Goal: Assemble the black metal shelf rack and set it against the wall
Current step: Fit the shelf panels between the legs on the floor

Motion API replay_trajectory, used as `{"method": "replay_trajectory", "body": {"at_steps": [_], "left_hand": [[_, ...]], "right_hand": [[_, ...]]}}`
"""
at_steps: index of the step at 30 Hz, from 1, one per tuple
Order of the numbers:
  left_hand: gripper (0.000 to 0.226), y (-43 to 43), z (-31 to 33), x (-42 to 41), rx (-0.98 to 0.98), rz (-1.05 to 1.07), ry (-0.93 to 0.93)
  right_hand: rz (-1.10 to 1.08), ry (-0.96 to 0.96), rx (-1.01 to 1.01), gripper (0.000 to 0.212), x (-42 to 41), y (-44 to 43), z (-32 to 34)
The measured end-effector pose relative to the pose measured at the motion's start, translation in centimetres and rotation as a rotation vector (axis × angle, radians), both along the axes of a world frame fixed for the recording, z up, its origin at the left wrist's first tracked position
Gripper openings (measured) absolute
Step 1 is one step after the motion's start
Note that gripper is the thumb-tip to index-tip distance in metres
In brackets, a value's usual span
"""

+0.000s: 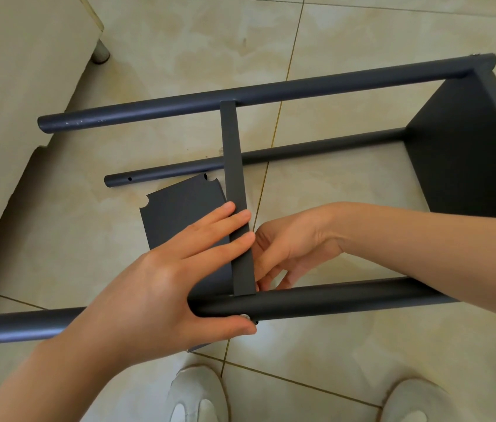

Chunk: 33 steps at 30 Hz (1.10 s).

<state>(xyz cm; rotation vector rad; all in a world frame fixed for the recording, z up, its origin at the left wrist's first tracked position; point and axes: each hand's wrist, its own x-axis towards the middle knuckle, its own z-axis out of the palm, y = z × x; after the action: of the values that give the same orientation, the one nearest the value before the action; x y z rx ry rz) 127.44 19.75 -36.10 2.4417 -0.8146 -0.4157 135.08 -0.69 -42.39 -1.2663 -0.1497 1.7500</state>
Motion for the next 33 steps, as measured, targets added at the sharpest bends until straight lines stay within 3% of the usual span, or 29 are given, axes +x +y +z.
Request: {"method": "replay_trajectory", "body": {"at_steps": [12,21,25,33], "left_hand": [[0.084,0.00,-0.17,-0.07,-0.016,0.004,-0.018],[0.084,0.10,-0.26,-0.09,-0.010,0.006,-0.026],[0.084,0.09,-0.22,-0.07,-0.016,0.015,-0.025],[0.083,0.02,-0.17,-0.05,-0.024,0.013,-0.017]], "right_hand": [[0.029,0.088,0.052,0.013,0.13,-0.41,-0.24],[0.001,0.052,0.047,0.024,-0.07,0.05,-0.51],[0.010,0.093,0.070,0.013,0.29,-0.55,-0.34],[0.045,0.066,0.039,0.017,-0.13,0.06,-0.58]]}}
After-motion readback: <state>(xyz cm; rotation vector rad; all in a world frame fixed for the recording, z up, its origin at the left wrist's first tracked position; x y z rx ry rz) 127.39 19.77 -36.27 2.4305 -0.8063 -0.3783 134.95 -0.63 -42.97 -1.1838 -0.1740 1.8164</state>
